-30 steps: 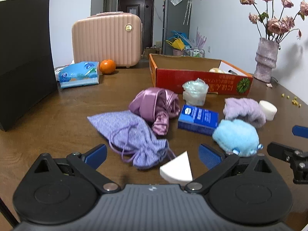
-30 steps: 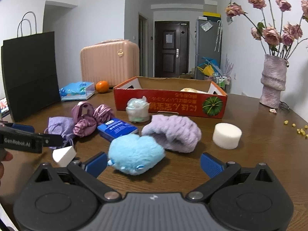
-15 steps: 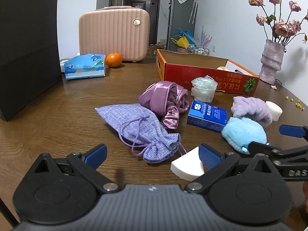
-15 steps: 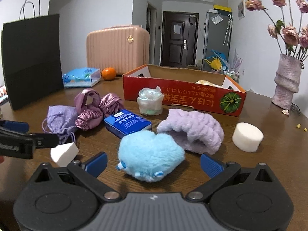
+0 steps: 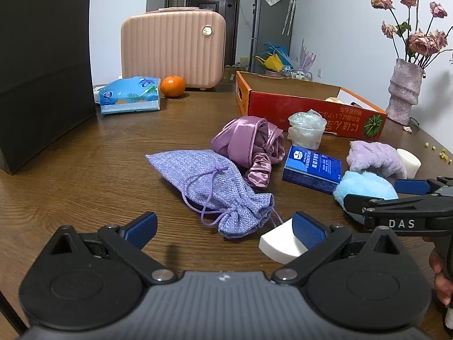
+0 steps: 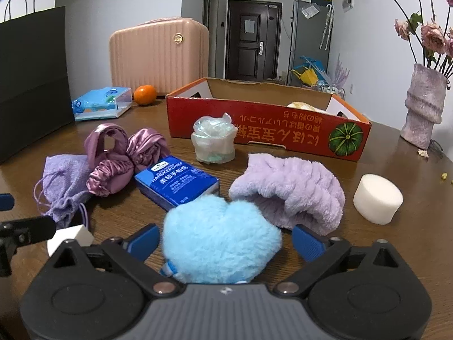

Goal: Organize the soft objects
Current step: 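Close the right tool on the light blue heart plush while the left tool grasps the white triangular sponge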

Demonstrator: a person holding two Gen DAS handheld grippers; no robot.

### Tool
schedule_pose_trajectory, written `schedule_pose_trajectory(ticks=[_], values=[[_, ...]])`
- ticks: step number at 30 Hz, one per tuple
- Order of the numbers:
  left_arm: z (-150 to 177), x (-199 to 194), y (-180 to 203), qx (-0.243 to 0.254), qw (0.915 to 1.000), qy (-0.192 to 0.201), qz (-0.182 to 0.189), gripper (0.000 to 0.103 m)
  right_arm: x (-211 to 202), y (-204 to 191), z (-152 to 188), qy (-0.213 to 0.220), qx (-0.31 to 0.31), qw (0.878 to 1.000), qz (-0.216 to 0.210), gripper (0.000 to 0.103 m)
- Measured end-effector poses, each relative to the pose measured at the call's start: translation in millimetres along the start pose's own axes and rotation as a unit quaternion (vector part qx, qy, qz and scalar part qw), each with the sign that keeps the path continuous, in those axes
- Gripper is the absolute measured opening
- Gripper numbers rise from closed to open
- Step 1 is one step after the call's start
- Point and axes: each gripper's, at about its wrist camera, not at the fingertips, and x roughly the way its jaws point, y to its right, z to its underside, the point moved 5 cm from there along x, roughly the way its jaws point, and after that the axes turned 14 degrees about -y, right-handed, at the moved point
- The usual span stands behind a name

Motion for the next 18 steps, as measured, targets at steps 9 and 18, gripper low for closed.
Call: schedule_pose_trajectory(ticks=[9, 18], values=[[1, -2, 7, 0.008, 1.0000, 0.001, -0.004, 0.103, -3, -2, 3, 0.007, -0.007, 1.000, -0.011, 0.080], [2, -8, 18, 0.024, 0.9997, 0.004, -0.006, 0.103, -27, 13, 10, 0.055, 0.020, 0.998, -0.021, 0.080]])
